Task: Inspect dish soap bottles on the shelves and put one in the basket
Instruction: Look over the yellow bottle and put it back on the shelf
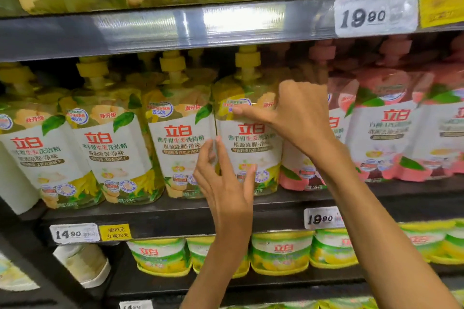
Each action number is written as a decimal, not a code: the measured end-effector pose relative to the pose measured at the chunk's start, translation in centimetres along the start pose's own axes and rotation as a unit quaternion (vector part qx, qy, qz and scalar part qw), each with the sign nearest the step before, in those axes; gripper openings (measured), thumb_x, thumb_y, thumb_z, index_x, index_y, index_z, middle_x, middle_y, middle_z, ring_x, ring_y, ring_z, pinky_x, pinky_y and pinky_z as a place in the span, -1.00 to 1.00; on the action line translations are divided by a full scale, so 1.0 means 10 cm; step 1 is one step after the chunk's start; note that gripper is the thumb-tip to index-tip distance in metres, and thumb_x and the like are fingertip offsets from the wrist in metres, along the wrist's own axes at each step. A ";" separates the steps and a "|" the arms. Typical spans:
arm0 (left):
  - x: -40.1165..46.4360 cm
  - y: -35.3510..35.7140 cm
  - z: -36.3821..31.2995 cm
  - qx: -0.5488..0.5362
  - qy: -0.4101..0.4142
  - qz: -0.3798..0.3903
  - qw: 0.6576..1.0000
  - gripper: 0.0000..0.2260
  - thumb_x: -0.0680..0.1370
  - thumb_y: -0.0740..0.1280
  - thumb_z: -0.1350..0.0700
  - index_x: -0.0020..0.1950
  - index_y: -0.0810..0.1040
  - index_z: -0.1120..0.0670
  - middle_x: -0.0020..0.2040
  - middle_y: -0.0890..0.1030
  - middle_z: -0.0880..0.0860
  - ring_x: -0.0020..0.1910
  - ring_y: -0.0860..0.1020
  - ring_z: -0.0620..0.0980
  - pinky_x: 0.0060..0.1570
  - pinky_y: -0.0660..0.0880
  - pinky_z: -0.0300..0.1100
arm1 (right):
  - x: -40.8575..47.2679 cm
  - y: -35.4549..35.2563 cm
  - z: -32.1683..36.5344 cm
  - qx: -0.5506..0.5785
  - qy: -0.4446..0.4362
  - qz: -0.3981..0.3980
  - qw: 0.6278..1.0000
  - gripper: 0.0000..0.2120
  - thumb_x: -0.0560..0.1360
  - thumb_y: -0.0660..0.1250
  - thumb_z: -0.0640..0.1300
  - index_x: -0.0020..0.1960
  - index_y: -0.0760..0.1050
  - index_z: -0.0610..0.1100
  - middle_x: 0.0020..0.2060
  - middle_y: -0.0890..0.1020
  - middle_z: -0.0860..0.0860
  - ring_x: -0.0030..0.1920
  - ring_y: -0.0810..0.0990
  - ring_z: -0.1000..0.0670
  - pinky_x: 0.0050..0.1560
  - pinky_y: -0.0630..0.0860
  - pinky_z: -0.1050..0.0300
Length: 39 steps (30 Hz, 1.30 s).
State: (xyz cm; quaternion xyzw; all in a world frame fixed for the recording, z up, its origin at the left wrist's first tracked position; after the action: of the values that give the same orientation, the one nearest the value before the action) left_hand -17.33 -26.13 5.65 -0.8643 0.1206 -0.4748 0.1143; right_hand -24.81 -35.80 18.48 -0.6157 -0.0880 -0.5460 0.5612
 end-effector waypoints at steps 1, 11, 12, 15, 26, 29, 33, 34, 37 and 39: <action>-0.02 0.01 0.00 -0.070 -0.022 -0.013 0.997 -0.42 0.48 0.43 0.13 0.42 0.31 0.30 0.37 0.28 0.25 0.32 0.26 0.01 0.32 0.36 0.00 | -0.01 -0.03 0.00 0.005 -0.012 0.000 1.000 -0.29 0.18 0.26 0.54 -0.45 0.09 -0.09 -0.55 0.24 0.02 -0.45 0.26 -0.07 -0.35 0.07 0.07; -0.10 -0.02 0.00 -0.350 -0.149 -0.054 0.923 -0.57 0.52 0.38 0.17 0.35 0.35 0.15 0.35 0.44 0.05 0.33 0.45 -0.07 0.25 0.44 -0.27 | -0.16 -0.07 0.04 0.244 -0.064 0.044 0.967 -0.29 0.23 0.53 0.26 -0.02 0.18 -0.13 -0.14 0.39 -0.04 -0.14 0.37 -0.02 -0.26 0.15 0.23; -0.08 -0.03 -0.01 -0.355 -0.152 -0.056 0.921 -0.60 0.51 0.39 0.17 0.31 0.38 0.10 0.32 0.47 0.03 0.29 0.48 -0.08 0.21 0.46 -0.30 | -0.16 -0.07 0.05 0.257 -0.058 0.045 0.964 -0.31 0.23 0.55 0.24 -0.03 0.21 -0.14 -0.15 0.42 -0.04 -0.14 0.38 -0.03 -0.27 0.15 0.23; -0.03 -0.09 0.04 -0.367 -0.182 -0.062 0.910 -0.66 0.44 0.41 0.15 0.17 0.46 -0.07 0.23 0.54 -0.06 0.19 0.55 -0.14 0.11 0.49 -0.36 | -0.21 -0.06 0.03 0.327 -0.025 0.019 0.945 -0.35 0.22 0.58 0.18 0.02 0.43 -0.24 -0.09 0.56 -0.09 -0.07 0.50 -0.04 -0.12 0.38 0.17; 0.00 -0.33 0.05 -0.370 -0.173 -0.023 0.912 -0.55 0.37 0.51 -0.05 0.21 0.48 -0.06 0.04 0.64 -0.15 0.07 0.61 -0.09 -0.05 0.57 -0.26 | -0.27 -0.11 0.06 0.448 0.119 -0.025 0.886 -0.54 0.23 0.61 0.14 -0.08 0.55 -0.15 -0.14 0.64 -0.10 -0.13 0.63 -0.08 -0.07 0.58 -0.05; -0.16 -0.37 0.05 -0.374 -0.217 0.051 0.901 -0.50 0.38 0.42 -0.17 0.27 0.43 -0.07 0.12 0.62 -0.07 0.11 0.61 -0.08 -0.04 0.58 -0.22 | -0.39 -0.19 0.03 0.487 0.144 -0.005 0.861 -0.42 0.22 0.61 0.13 0.15 0.57 -0.08 0.02 0.66 0.07 0.00 0.66 0.11 0.05 0.61 0.13; -0.35 -0.34 -0.05 -0.411 -0.287 0.163 0.850 -0.67 0.48 0.25 -0.23 0.15 0.49 -0.10 -0.04 0.69 -0.21 -0.05 0.66 -0.22 -0.21 0.55 -0.40 | -0.54 -0.25 0.03 0.532 0.165 0.028 0.830 -0.39 0.14 0.57 0.15 0.13 0.57 -0.03 -0.05 0.70 0.06 -0.08 0.70 0.11 -0.04 0.62 0.20; -0.39 -0.35 -0.07 -0.413 -0.299 0.160 0.845 -0.69 0.49 0.26 -0.23 0.13 0.51 -0.09 -0.06 0.70 -0.19 -0.07 0.67 -0.19 -0.23 0.55 -0.39 | -0.56 -0.25 0.03 0.537 0.168 0.040 0.826 -0.40 0.13 0.56 0.15 0.12 0.57 -0.03 -0.06 0.70 0.06 -0.09 0.70 0.11 -0.06 0.62 0.21; -0.55 -0.40 -0.12 -0.423 -0.340 0.145 0.827 -0.69 0.44 0.27 -0.18 0.07 0.59 -0.07 -0.04 0.72 -0.01 -0.07 0.69 -0.01 -0.23 0.61 -0.23 | -0.66 -0.21 -0.03 0.535 0.179 0.079 0.822 -0.38 0.16 0.52 0.17 0.17 0.54 0.00 0.06 0.66 0.09 0.03 0.66 0.14 0.01 0.60 0.22; -0.66 -0.46 -0.15 -0.431 -0.363 0.149 0.813 -0.62 0.39 0.30 -0.25 0.07 0.61 -0.06 -0.03 0.72 0.03 -0.05 0.69 0.04 -0.17 0.64 -0.12 | -0.78 -0.17 -0.15 0.518 0.175 0.099 0.831 -0.38 0.28 0.50 0.23 0.28 0.48 0.05 0.22 0.55 0.12 0.22 0.54 0.19 0.21 0.53 0.21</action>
State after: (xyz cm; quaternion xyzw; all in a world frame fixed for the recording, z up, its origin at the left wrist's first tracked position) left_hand -21.63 -19.85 2.61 -0.9060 0.3897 -0.0030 -0.1653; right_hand -29.92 -32.50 13.14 -0.1343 -0.1969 -0.4606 0.8550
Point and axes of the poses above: each hand's wrist, its own x-axis towards the middle knuckle, its own y-axis out of the palm, z = x × y, the point moved 4 cm from there along x, towards the middle knuckle
